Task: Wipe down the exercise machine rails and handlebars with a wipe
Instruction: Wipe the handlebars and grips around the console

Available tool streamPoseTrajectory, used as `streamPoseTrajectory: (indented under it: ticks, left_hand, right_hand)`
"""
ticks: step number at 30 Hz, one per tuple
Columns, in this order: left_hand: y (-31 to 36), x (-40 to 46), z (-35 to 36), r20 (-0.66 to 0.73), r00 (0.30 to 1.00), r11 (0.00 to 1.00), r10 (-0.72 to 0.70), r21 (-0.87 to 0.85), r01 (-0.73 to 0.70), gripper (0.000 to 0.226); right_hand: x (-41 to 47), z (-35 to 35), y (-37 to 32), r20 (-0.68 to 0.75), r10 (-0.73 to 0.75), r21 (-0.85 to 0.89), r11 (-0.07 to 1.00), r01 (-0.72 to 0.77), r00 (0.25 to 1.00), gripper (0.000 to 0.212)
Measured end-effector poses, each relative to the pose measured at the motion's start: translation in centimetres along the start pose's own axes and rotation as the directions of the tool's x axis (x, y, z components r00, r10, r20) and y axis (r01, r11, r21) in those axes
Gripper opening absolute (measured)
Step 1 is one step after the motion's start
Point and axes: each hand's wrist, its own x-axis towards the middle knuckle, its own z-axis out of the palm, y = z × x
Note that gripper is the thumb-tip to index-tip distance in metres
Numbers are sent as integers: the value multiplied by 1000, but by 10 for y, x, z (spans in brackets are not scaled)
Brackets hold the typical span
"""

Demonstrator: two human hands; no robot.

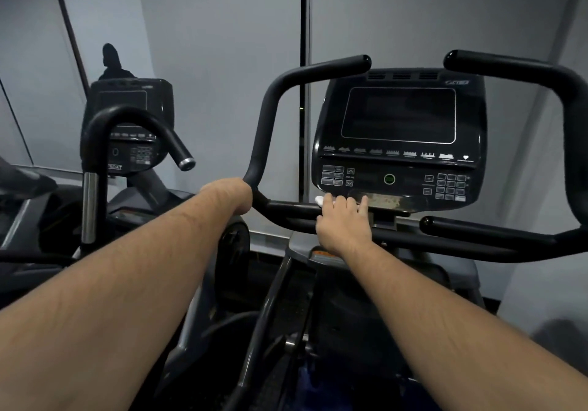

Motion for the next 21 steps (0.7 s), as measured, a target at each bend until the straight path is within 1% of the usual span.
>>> streamPoseTrajectory:
  ticks: [1, 2, 4, 8, 10, 14, 17, 21]
  left_hand:
    - [-2, 9, 3, -18, 1000, 1000, 24, -9, -24, 34]
    - [-4, 15, 5, -63, 997, 997, 39, -62, -43, 30]
    - [-6, 19, 5, -129, 988, 990, 86, -96, -99, 34]
    - [-3, 24, 4, -137, 978, 982, 157, -82, -169, 44]
    - [-2, 27, 3, -134, 979, 982, 155, -84, -167, 46]
    - [-2, 35, 3, -126, 980, 982, 155, -93, -167, 48]
    - [-1, 44, 5, -131, 981, 984, 145, -84, -157, 47]
    - [2, 55, 6, -126, 986, 984, 112, -123, -128, 47]
  right_hand:
    - [1, 1, -1, -21, -11, -24, 1000, 11, 1000, 56]
    - [2, 3, -2, -40, -23, -50, 999, 21, 999, 53]
    - [5, 6, -6, -59, -33, -95, 995, 28, 998, 49]
    - [13, 13, -23, -74, -69, -103, 993, 61, 995, 42]
    - [18, 20, -34, -84, -90, -99, 992, 82, 992, 42]
    - [25, 30, -59, -80, -103, -117, 989, 93, 992, 47]
    - [33, 34, -76, -74, -152, -108, 984, 143, 986, 51]
    - [37, 39, -93, -45, -227, -178, 960, 216, 973, 72]
